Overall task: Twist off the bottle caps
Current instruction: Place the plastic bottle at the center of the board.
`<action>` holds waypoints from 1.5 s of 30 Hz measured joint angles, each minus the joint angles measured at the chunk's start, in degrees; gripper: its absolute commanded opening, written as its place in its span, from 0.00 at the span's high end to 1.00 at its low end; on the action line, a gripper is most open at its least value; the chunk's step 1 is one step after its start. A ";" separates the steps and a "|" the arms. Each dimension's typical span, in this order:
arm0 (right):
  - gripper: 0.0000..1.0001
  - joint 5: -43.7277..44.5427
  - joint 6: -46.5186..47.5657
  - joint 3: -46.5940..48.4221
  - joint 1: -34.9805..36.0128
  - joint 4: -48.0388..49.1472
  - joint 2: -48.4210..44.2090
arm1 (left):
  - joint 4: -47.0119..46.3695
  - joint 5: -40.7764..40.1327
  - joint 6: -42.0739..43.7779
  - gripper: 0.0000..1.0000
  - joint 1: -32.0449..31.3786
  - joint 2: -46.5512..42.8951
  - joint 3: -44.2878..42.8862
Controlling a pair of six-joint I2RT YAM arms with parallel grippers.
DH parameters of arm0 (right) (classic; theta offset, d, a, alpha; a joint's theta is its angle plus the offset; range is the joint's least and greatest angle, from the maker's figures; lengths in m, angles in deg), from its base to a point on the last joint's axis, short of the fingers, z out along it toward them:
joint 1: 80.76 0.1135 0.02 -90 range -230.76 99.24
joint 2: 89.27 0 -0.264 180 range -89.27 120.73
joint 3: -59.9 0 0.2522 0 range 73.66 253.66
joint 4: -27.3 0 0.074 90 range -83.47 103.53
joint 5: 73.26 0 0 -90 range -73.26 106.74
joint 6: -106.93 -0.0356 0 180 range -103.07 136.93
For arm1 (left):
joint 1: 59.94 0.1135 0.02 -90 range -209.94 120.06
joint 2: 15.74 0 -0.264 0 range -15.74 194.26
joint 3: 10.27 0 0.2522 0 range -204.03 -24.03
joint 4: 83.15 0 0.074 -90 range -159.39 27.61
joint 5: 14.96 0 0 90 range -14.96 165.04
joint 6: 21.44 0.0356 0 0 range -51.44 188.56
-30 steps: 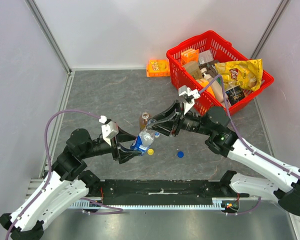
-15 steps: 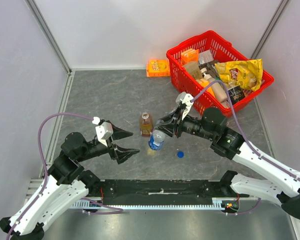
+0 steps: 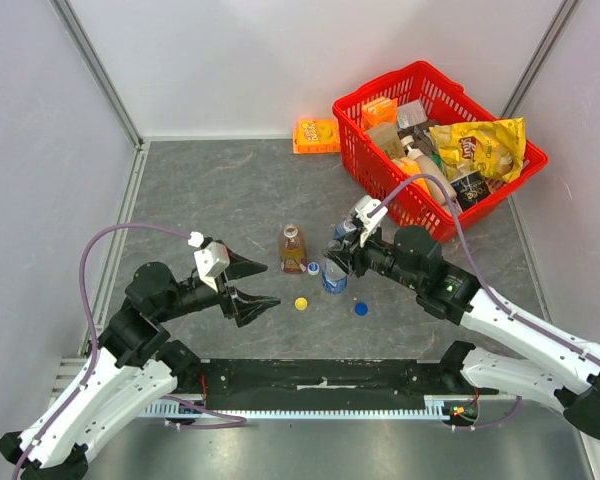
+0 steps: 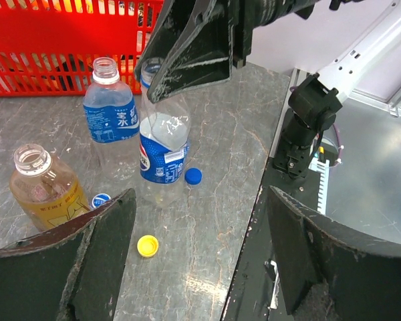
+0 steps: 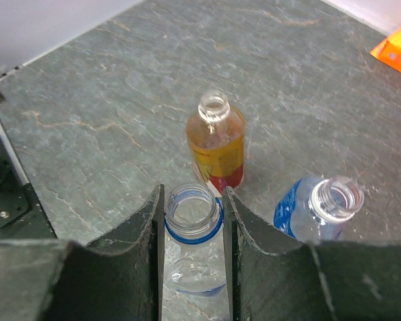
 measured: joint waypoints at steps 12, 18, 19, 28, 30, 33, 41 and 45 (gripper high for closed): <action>1.00 4.42 -0.20 -6.49 0.00 5.40 0.07 | 0.09 0.00 0.00 0.18 0.00 1.09 0.00; 0.88 5.33 -0.70 -10.23 0.00 9.38 -1.36 | 0.22 0.02 0.00 0.18 0.00 1.11 0.00; 0.84 5.38 -0.72 -10.51 0.00 9.51 -1.70 | 0.22 0.02 0.00 0.18 0.00 1.14 0.00; 0.50 5.27 -0.59 -12.41 0.00 10.86 -3.80 | 0.24 0.02 0.00 0.18 0.00 1.14 0.00; 0.42 5.14 -0.52 -12.41 0.00 10.88 -3.80 | 0.24 0.02 0.00 0.18 0.00 1.14 0.00; 0.29 4.81 -0.76 -12.41 0.00 10.93 -3.80 | 0.24 0.02 0.00 0.18 0.00 1.14 0.00; 0.08 2.21 -1.60 -12.41 0.00 11.41 -4.09 | 0.28 0.00 0.00 0.18 0.00 1.14 0.00; 0.04 1.55 -1.95 -12.22 0.00 11.47 -4.98 | 0.59 -0.07 0.00 0.18 0.00 1.11 0.00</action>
